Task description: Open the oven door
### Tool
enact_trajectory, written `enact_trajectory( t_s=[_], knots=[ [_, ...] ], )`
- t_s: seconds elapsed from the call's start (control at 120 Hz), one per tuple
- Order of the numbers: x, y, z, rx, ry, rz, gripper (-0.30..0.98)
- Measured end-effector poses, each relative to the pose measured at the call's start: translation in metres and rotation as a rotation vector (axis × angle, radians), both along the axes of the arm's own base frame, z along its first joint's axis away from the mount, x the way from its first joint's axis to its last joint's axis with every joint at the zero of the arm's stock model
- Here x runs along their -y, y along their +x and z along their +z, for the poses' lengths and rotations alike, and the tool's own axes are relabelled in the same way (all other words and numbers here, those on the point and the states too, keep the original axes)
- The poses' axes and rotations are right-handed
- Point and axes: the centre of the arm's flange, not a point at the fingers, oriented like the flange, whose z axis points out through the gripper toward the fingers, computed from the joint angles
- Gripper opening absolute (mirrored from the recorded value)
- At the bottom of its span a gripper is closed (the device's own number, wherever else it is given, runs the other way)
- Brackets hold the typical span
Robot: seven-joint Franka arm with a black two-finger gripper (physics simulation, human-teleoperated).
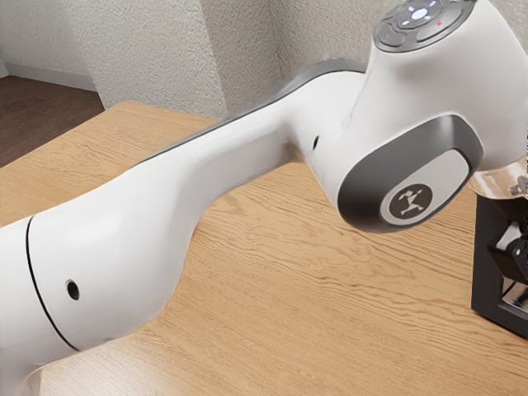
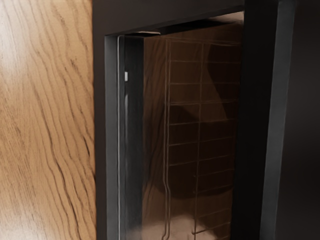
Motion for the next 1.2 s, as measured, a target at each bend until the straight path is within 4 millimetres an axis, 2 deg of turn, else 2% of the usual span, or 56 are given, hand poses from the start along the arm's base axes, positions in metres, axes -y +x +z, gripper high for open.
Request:
enact_trajectory(
  t_s=[0.192,0.283,0.333,0.558,0.725,0.8,0.867,0.908,0.95,0.983,1.058,1.1,1.133,1.167,1.2],
  knots=[
    [-0.005,0.009,-0.019,-0.04,-0.004,0.01,0.68],
    [-0.004,0.007,-0.027,-0.056,0.003,0.012,0.68],
    [-0.014,0.003,-0.031,-0.068,0.014,0.028,0.68],
    [-0.047,-0.034,-0.034,-0.103,0.002,0.062,0.68],
    [-0.064,-0.064,-0.026,-0.102,-0.022,0.071,0.69],
    [-0.074,-0.079,-0.018,-0.096,-0.034,0.081,0.69],
    [-0.089,-0.098,0.001,-0.075,-0.054,0.093,0.69],
    [-0.098,-0.104,0.011,-0.069,-0.061,0.107,0.69],
    [-0.113,-0.101,0.026,-0.067,-0.07,0.139,0.69],
    [-0.133,-0.095,0.044,-0.073,-0.083,0.185,0.69],
    [-0.203,-0.084,0.07,-0.141,-0.113,0.344,0.69],
    [-0.253,-0.077,0.068,-0.203,-0.123,0.451,0.69],
    [-0.284,-0.075,0.061,-0.255,-0.128,0.523,0.69],
    [-0.305,-0.076,0.055,-0.299,-0.131,0.573,0.68],
    [-0.317,-0.078,0.051,-0.336,-0.131,0.608,0.69]
  ],
)
